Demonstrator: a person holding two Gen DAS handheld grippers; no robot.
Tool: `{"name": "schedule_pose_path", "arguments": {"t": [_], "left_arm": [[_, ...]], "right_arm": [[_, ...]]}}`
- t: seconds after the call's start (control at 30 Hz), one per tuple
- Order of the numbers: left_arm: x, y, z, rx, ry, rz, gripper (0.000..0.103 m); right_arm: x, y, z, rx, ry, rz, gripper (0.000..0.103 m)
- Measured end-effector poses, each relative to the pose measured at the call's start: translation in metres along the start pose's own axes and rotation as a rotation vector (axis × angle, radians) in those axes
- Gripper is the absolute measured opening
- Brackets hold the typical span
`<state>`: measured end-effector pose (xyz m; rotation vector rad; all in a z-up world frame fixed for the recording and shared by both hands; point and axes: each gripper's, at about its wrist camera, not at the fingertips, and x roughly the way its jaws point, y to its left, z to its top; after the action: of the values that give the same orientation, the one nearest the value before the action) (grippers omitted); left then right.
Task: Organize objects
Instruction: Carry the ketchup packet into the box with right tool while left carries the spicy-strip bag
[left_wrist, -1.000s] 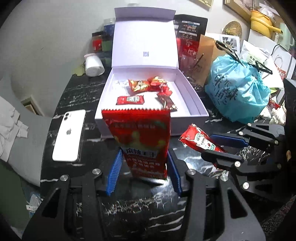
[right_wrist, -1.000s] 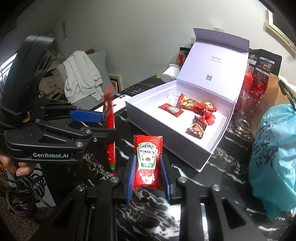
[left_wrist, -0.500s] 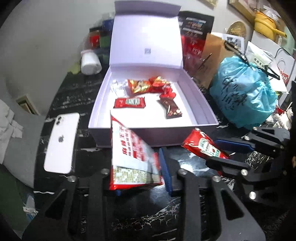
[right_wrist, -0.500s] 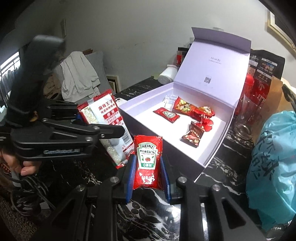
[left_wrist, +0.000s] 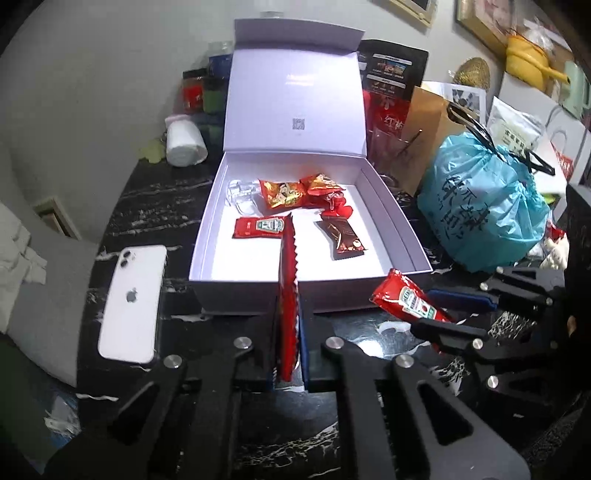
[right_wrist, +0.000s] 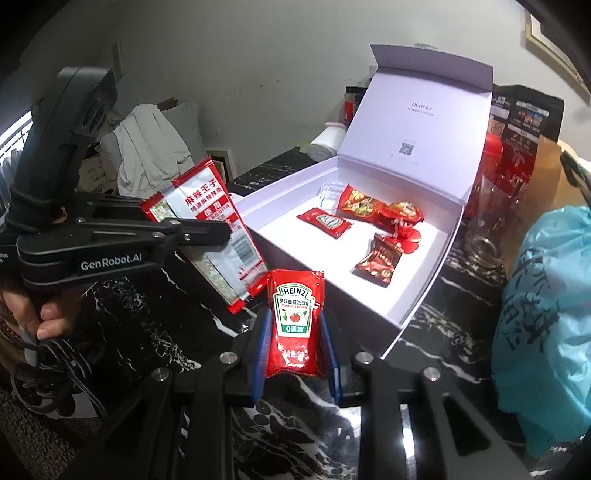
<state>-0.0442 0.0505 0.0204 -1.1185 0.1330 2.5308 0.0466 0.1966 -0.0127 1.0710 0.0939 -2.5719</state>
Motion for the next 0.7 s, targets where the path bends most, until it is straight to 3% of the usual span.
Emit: {"name": "schedule_pose_path", "arguments": {"t": [0.57,0.7], "left_arm": [[-0.048,-0.003,0.036,0.044,-0.105,-0.028,0.009],[-0.054,-0.001,0.046,0.057,-0.130,-0.003,0.009]], "right_arm": [[-0.026,-0.001,0.040,-0.090,-0.093,0.006,0.026],[-0.030,-0.001,0.050,-0.099,-0.118,-0.001,0.026]]}}
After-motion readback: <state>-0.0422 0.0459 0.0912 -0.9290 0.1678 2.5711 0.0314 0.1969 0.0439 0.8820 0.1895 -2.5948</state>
